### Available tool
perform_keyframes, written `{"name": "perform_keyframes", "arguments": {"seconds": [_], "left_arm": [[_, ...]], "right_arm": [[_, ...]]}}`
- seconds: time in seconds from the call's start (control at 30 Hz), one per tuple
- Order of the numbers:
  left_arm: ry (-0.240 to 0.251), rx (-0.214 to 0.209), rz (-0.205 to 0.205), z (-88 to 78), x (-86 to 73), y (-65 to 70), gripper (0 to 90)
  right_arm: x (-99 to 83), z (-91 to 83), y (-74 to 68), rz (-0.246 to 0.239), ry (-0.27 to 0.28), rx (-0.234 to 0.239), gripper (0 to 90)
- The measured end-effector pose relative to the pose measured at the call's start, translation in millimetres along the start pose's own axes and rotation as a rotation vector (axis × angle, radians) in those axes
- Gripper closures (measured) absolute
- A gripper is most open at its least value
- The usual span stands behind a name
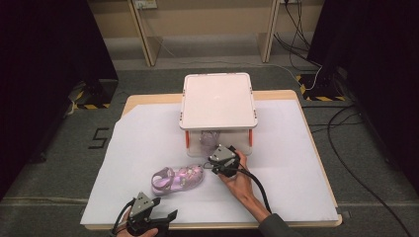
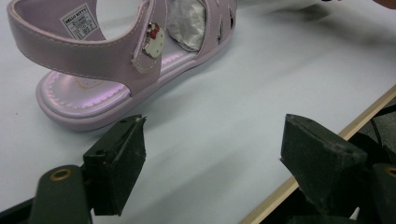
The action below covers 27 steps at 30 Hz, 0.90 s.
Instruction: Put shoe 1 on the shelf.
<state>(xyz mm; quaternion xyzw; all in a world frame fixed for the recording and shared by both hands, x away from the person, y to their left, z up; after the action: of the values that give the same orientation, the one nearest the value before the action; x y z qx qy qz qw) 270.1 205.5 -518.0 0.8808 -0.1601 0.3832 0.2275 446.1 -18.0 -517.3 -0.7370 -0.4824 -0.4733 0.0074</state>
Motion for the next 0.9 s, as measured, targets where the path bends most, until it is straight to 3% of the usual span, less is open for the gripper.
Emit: {"name": "perform_keyframes", "arguments": {"seconds": [0.27, 0.33, 0.5, 0.63, 0.9], "left_arm": [[-0.009, 0.000, -0.001, 2.1, -1.5, -0.1, 21.6], [-0.017, -0.001, 0.002, 3.1, -2.6, 0.7, 21.6], [-0.014, -0.004, 0.007, 2.1, -2.2, 0.7, 21.6], [-0.011, 0.001, 0.001, 1.2, -1.4, -1.3, 21.6], [-0.004, 0.004, -0.001, -0.1, 0.1, -2.7, 21.6]], "right_arm": [[5.9, 13.0, 11.0, 0.049, -0.013, -0.028, 45.6], [7.2, 16.1, 12.1, 0.028, -0.022, -0.040, 45.8], [9.9, 19.9, 16.6, 0.046, -0.034, -0.057, 45.6], [11.2, 24.2, 21.0, 0.026, -0.036, -0.065, 45.1], [11.9, 24.6, 21.5, 0.051, -0.027, -0.074, 43.5]]}}
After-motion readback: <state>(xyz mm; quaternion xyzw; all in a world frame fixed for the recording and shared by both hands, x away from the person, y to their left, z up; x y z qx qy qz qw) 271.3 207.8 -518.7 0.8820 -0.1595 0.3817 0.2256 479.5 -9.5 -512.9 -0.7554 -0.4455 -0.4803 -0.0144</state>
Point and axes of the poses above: each handheld gripper's, and its own axes: z roughly forward along the jaws, x roughly out of its top, y roughly to its right, the point moved 5 cm from there along z, roughly forward along the jaws, and after that the axes turned 8 degrees about -z, right-handed, at the moved point
